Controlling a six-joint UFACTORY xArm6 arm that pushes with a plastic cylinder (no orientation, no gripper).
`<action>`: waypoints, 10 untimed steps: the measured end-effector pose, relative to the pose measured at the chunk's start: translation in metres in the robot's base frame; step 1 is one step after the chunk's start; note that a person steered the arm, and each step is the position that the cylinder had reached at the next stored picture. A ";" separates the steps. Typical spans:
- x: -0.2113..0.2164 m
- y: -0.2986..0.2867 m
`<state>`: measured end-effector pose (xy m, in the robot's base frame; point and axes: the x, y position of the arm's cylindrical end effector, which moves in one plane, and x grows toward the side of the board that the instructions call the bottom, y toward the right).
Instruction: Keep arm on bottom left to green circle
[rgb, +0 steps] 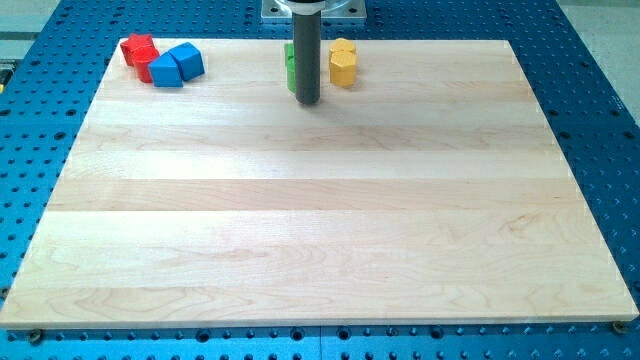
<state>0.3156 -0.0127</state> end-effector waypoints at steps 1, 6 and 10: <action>0.000 0.000; 0.023 0.012; 0.018 0.013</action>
<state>0.3338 -0.0001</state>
